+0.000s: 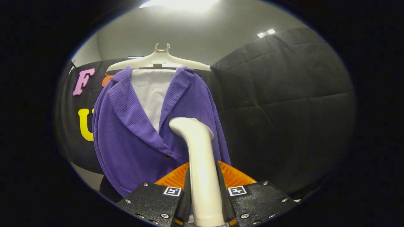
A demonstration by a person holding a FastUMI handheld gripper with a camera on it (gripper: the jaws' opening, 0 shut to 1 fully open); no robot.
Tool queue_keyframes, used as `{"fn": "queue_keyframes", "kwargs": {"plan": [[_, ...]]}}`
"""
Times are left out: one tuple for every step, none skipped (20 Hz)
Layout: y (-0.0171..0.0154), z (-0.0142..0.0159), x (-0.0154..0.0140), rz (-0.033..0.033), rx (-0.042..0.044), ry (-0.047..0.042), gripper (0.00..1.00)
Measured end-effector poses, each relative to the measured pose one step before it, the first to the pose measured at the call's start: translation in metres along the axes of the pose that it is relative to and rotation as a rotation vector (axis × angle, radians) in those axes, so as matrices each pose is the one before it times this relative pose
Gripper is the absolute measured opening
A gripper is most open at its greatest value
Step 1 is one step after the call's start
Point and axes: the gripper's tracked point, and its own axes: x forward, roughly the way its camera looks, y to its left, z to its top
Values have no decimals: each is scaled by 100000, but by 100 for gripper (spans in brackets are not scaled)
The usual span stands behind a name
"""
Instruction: Iron the clothes twice with a garment steamer, once on the left side and once on the right side.
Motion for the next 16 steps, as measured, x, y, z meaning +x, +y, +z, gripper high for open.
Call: {"fn": "queue_keyframes", "kwargs": {"plan": [[-170,-644,-40,-219,-208,900,39],[-73,-807,-176,138,-451,1450,39],[-175,-726,-162,33,-939,1249,39],[-187,-728,-175,-110,-1272,1163,39],[-96,-848,-135,-93,-790,1424,39],[-86,-869,-84,-18,-445,1696,39],[-193,-859,-72,-211,-687,1261,39],[-156,-676,-98,-419,-654,692,39],[24,-455,180,-298,-267,683,39],[-22,-559,134,-195,-173,684,39],[11,-730,253,-232,-355,670,39],[23,-745,12,-403,-523,795,39],[-50,-1150,-287,-330,-454,1602,39],[20,-997,-218,-266,-123,1419,39],[-326,-694,27,-141,391,507,39],[-185,-684,-74,-299,427,649,39]]}}
